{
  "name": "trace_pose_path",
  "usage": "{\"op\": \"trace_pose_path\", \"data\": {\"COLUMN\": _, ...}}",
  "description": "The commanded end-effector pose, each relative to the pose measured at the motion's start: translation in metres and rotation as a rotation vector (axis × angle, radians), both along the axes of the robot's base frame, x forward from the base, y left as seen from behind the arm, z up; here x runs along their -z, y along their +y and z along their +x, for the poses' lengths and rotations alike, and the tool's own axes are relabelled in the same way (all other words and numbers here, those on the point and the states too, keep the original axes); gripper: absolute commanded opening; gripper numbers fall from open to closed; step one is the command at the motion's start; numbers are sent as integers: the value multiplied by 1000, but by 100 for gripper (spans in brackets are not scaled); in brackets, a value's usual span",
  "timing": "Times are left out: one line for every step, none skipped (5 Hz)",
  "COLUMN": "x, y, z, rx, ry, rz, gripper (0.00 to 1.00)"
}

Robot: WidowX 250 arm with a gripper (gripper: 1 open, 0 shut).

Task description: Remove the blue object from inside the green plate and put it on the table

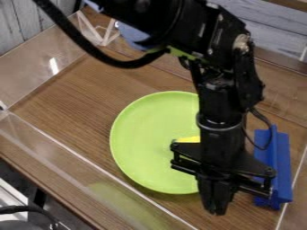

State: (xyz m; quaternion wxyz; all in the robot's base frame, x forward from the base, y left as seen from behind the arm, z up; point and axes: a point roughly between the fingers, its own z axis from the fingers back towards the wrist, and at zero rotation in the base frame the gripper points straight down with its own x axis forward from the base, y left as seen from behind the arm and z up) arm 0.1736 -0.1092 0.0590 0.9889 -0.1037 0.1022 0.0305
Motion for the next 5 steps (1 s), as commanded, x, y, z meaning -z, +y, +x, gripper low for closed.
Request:
{"op": "trace_pose_path", "data": {"x": -13, "y": -3, "z": 9, "rx": -3, "ry": -53, "rz": -14, "gripper": 0}}
{"op": "trace_pose_path", "data": {"x": -13, "y": -3, "z": 10, "rx": -10, "ry": -51, "rz": -9, "gripper": 0}}
{"op": "trace_pose_path", "data": {"x": -13, "y": -3, "z": 7, "rx": -16, "ry": -49, "rz": -4, "gripper": 0}}
{"op": "trace_pose_path", "data": {"x": -13, "y": -3, "z": 5, "rx": -22, "ry": -48, "rz": 1, "gripper": 0}}
{"op": "trace_pose_path", "data": {"x": -13, "y": -2, "z": 2, "rx": -27, "ry": -47, "rz": 6, "gripper": 0}}
